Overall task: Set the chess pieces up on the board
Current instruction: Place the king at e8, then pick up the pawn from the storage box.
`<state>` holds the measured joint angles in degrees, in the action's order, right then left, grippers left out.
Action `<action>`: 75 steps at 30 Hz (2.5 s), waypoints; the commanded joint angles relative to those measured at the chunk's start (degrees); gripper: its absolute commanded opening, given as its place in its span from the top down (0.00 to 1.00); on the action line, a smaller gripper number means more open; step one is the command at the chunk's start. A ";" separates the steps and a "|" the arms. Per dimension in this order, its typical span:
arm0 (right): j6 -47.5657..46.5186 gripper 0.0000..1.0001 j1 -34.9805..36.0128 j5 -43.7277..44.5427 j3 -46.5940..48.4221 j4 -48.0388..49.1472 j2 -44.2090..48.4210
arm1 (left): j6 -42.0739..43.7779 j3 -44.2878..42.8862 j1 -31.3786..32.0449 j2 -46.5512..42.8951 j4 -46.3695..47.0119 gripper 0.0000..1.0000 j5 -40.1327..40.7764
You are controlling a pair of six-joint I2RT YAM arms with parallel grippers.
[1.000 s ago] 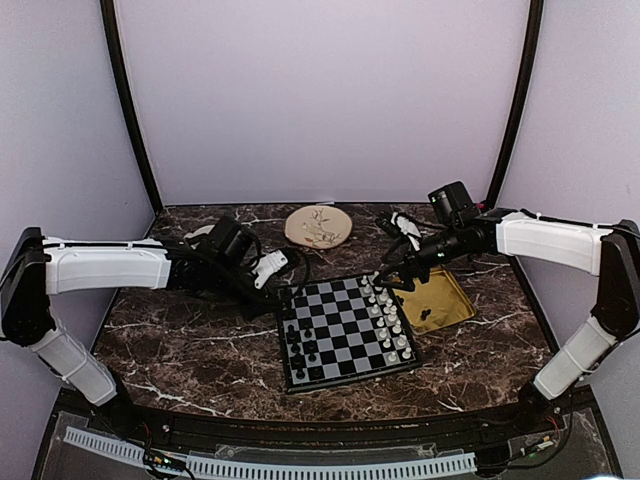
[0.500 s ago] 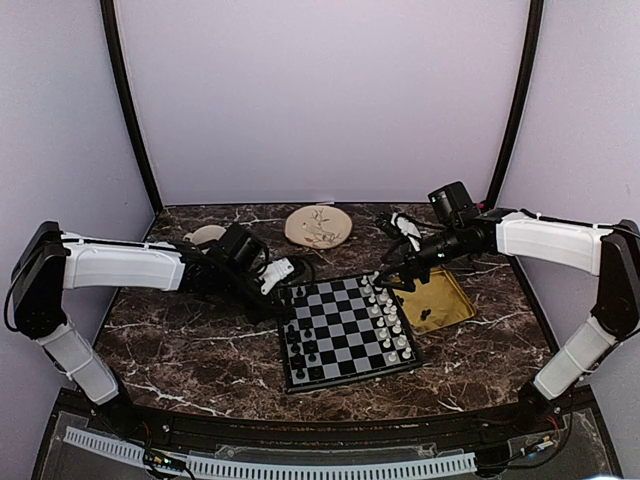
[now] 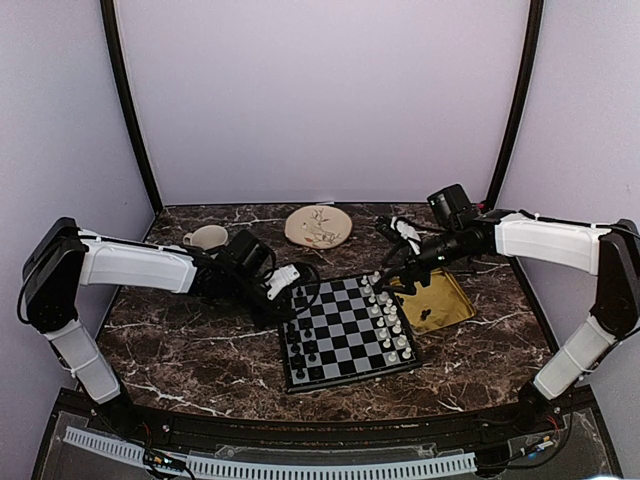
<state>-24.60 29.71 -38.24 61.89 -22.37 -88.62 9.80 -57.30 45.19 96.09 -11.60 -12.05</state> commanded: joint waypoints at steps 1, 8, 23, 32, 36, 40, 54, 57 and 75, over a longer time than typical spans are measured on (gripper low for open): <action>-0.76 0.20 0.21 -1.22 -0.45 0.19 -0.85 | -0.57 -1.37 0.25 0.15 1.03 0.90 -0.74; -0.99 0.20 0.21 -1.66 -0.35 0.00 -1.53 | -0.84 -1.28 0.31 0.63 1.46 0.86 -0.39; -1.09 0.20 0.21 -1.93 -0.06 -0.45 -1.98 | -0.84 -1.41 0.34 0.13 1.54 0.78 0.58; -1.31 0.20 0.21 -2.11 0.96 -1.76 -1.85 | -1.27 -1.52 0.34 -0.64 1.19 0.72 0.26; -2.15 0.24 -0.55 2.27 3.00 -4.37 -0.78 | -2.66 -1.08 0.34 -4.14 0.70 0.72 3.14; -2.37 0.29 -2.03 7.45 5.53 -7.00 0.24 | -2.94 0.82 0.34 -10.00 3.29 0.67 3.03; -3.92 0.55 -9.00 27.07 7.35 -20.14 -3.23 | -6.05 -9.89 2.55 -13.51 2.28 0.64 -2.08; -2.27 0.55 -13.01 25.85 6.52 -20.21 -1.74 | -7.03 -12.02 4.79 -9.99 3.32 0.63 -1.44; -8.42 0.57 -26.89 10.93 -5.20 -19.66 8.68 | -10.85 -41.22 14.92 21.67 1.16 0.64 0.38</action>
<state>-26.63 2.39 -20.10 58.26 -40.71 -82.02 -0.40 -96.03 59.35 116.68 -9.93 -11.33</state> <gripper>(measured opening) 0.436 0.365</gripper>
